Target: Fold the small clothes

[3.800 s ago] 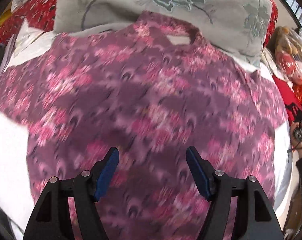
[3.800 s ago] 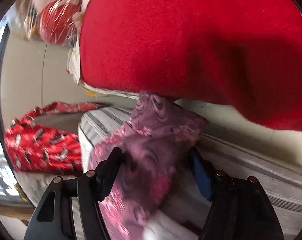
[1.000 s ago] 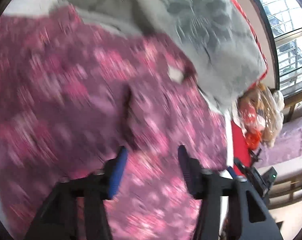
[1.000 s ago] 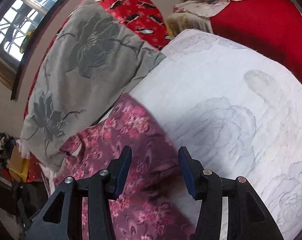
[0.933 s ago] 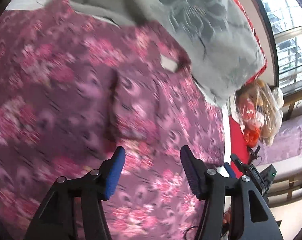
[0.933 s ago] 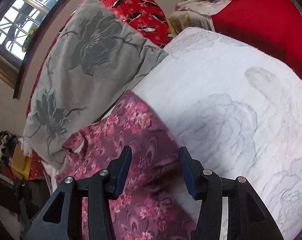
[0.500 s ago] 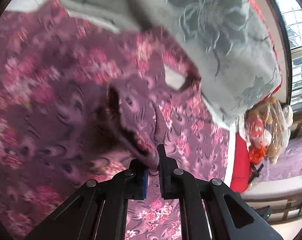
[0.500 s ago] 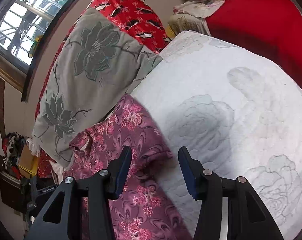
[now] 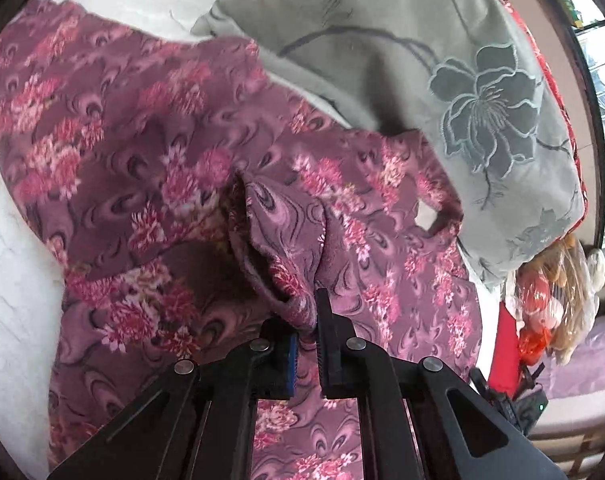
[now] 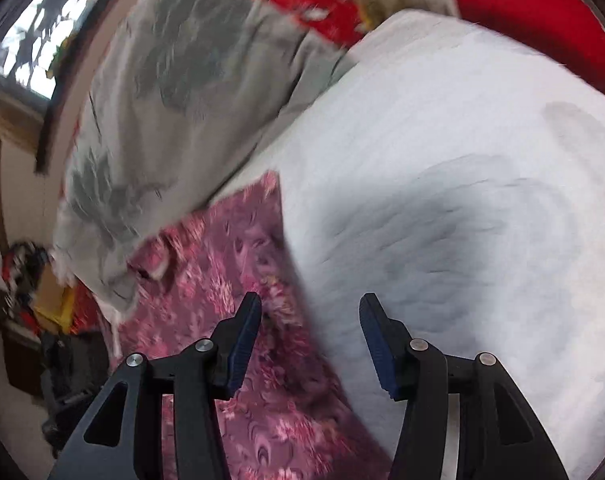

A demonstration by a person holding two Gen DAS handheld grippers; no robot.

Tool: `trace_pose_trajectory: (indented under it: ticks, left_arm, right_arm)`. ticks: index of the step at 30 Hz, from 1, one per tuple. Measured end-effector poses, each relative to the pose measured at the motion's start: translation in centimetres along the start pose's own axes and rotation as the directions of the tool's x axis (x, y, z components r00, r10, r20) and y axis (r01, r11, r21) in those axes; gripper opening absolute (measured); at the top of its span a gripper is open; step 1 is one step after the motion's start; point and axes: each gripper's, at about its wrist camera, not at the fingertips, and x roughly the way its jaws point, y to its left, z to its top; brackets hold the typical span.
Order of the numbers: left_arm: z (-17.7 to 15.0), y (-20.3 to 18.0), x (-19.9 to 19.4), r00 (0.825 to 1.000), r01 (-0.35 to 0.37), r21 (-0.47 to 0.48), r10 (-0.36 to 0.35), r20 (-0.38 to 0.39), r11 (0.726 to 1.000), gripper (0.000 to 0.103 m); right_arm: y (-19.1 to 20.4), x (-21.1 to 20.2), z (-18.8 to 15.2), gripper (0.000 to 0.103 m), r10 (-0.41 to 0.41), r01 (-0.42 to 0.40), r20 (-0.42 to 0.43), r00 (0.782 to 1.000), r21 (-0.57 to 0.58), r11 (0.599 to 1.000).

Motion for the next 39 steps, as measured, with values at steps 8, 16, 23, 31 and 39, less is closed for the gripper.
trace_pose_trajectory:
  ticks: [8, 16, 23, 31, 39]
  left_arm:
    - [-0.5, 1.5, -0.1, 0.999, -0.048, 0.040, 0.048, -0.003, 0.998, 0.007]
    - [-0.4, 2.4, 0.0, 0.999, -0.040, 0.042, 0.041, -0.025, 0.998, 0.008]
    - [-0.4, 2.1, -0.4, 1.000, -0.020, 0.057, 0.021, -0.018, 0.998, 0.007]
    - [-1.2, 1.0, 0.8, 0.999, -0.052, 0.156, 0.054, -0.007, 0.986, 0.022]
    - [-2.0, 3.3, -5.8, 0.995, 0.029, 0.129, -0.041, 0.090, 0.991, 0.031]
  right_arm:
    - [3.6, -0.1, -1.6, 0.005, -0.062, 0.057, -0.014, 0.998, -0.238, 0.970]
    - [1.3, -1.0, 2.5, 0.050, 0.085, -0.083, 0.064, 0.994, -0.022, 0.996]
    - [3.6, 3.0, 2.8, 0.004, 0.037, -0.040, -0.032, 0.999, -0.117, 0.992]
    - [2.7, 3.3, 2.6, 0.004, -0.157, 0.169, 0.068, 0.985, -0.221, 0.961]
    - [3.5, -4.2, -0.6, 0.014, 0.034, 0.009, 0.171, 0.985, -0.245, 0.970]
